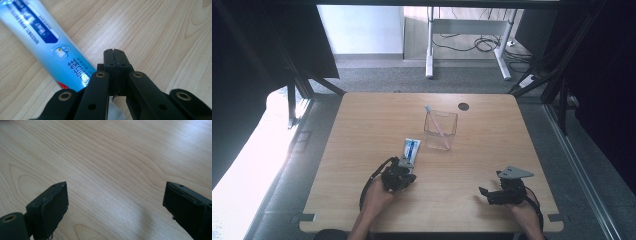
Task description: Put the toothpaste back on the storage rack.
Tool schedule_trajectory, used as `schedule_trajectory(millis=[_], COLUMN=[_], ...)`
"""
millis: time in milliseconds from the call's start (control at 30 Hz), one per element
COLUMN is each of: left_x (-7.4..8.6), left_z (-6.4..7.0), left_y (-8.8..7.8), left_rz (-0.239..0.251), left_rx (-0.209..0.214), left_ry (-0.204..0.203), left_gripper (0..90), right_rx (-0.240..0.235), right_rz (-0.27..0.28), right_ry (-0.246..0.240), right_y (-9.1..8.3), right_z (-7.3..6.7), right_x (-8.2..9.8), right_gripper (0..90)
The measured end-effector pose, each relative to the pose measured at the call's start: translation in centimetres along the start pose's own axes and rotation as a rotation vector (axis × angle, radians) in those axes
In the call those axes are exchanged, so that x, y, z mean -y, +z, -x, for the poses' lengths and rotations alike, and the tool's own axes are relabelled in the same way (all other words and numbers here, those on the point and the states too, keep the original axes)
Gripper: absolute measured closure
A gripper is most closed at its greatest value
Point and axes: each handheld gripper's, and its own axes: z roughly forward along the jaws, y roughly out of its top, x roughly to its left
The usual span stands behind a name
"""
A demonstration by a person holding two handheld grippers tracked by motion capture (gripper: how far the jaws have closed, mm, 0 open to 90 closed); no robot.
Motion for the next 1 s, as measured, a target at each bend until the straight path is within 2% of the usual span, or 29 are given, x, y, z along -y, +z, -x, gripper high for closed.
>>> schedule_trajectory(millis=[433,600,700,733,800,1000], left_x=[0.5,-0.1,-0.7,-0.9,-1.5,-3.2], left_z=[-0.8,-1.2,-1.7,-1.9,-2.1,-3.2], left_y=[-0.8,-1.7,-2.1,-2.2,-2.2,-1.7], left_rz=[0.012,0.024,0.011,0.003,-0.015,-0.061], left_rx=[0.015,-0.01,-0.033,-0.042,-0.056,-0.069], left_ry=[-0.032,-0.04,-0.064,-0.056,-0.07,-0.118], left_gripper=[86.0,81.2,76.1,74.5,70.2,59.6], right_rx=[0.0,0.003,0.003,0.003,0.003,0.002], right_rz=[-0.004,0.003,0.01,0.01,0.008,0.008], right_ry=[-0.001,0.002,0.003,0.003,0.004,0.005], right_y=[0.0,-0.1,-0.1,-0.1,-0.1,-0.1], right_z=[0.0,0.1,0.1,0.1,0.1,0.2], right_x=[0.0,0.0,0.0,0.0,0.0,0.0], right_gripper=[6.6,6.6,6.6,6.7,6.7,6.7])
